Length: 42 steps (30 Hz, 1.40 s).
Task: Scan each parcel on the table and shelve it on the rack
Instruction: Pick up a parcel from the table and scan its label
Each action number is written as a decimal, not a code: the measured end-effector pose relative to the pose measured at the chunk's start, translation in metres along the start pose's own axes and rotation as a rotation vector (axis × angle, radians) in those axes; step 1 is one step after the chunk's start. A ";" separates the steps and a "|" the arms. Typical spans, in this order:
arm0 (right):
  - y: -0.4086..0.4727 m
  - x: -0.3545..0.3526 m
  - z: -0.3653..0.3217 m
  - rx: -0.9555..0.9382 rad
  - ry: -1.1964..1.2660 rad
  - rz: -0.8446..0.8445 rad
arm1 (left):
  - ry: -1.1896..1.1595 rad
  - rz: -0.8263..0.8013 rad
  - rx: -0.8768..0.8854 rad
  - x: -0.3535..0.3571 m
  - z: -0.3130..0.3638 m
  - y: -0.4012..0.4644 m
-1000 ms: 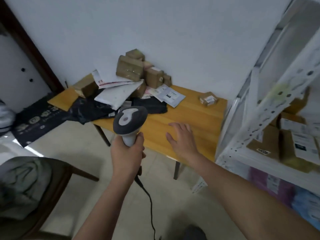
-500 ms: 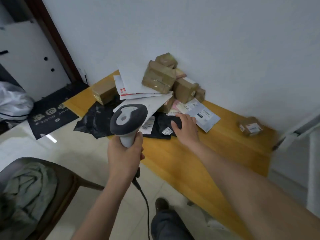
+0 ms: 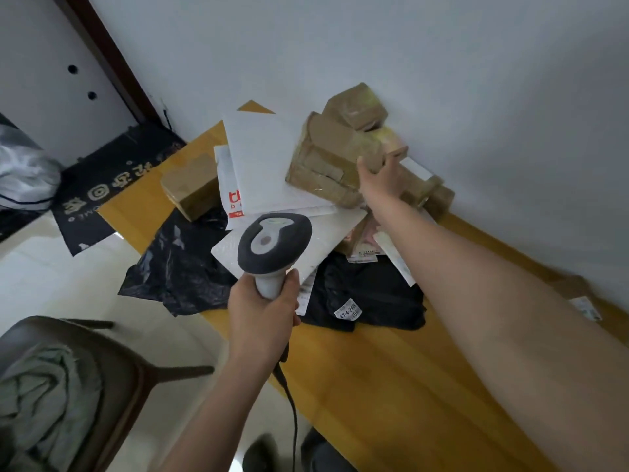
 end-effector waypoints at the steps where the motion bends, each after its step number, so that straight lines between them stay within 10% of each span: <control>1: 0.008 0.004 0.010 0.160 0.099 -0.003 | 0.002 -0.005 -0.013 0.003 -0.002 0.006; 5: 0.016 0.026 0.035 0.541 0.529 -0.195 | 0.016 -0.020 -0.028 0.009 -0.005 0.019; 11: 0.024 0.020 0.033 0.459 0.664 -0.162 | -0.001 -0.057 -0.055 0.017 -0.004 0.028; 20: -0.001 -0.025 -0.003 0.007 0.075 -0.076 | -0.013 -0.157 -0.025 0.016 0.002 0.032; 29: 0.041 0.025 -0.022 -0.205 -0.486 -0.412 | 0.022 -0.082 0.010 -0.003 -0.001 0.056; 42: 0.013 -0.006 -0.018 -0.273 -0.263 -0.301 | 0.001 -0.069 0.000 -0.002 0.007 0.034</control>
Point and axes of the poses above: each hand's wrist, its own y-axis towards the middle knuckle, its own x-axis out of the palm, z = x × y, the point moved 6 cm from there along y, towards the middle knuckle, and after that the axes turned 1 degree about z, right-handed, at the moved point
